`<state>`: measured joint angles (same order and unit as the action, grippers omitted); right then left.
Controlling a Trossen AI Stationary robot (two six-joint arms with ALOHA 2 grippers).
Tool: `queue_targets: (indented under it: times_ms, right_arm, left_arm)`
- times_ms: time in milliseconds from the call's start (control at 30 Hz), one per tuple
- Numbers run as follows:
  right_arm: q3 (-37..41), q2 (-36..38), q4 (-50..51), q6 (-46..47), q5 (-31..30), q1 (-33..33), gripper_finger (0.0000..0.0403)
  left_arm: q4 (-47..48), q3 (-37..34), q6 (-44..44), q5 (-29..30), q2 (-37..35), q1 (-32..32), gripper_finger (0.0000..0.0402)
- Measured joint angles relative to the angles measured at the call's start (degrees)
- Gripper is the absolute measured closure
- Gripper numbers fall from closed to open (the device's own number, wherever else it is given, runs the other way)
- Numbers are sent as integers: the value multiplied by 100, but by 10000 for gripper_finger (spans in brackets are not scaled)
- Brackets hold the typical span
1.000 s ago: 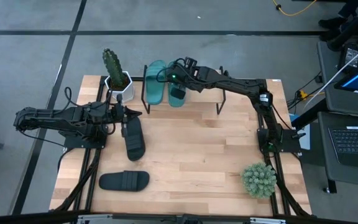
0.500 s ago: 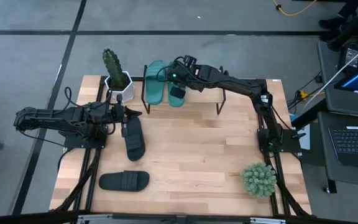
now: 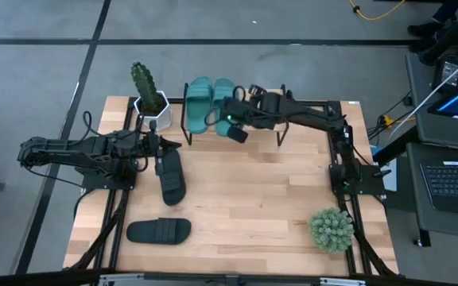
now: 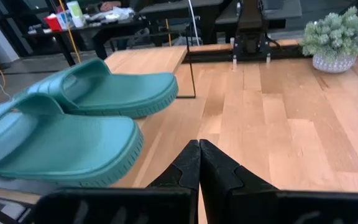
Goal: Pick and place slides into the shelf
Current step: Put the green slipper on the shelf
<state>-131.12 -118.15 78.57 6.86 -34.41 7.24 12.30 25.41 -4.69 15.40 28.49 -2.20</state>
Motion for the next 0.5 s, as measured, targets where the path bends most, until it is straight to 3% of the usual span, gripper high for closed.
queue_targets:
  times_ms: [267,500]
  right_arm:
    - [1115,161,-441,610,-45,-645,396]
    - [3112,765,-1729,1121,21,-1269,397]
  left_arm:
    - [260,0,4,-4,0,-2,401]
    - [302,0,-158,-5,0,-1,401]
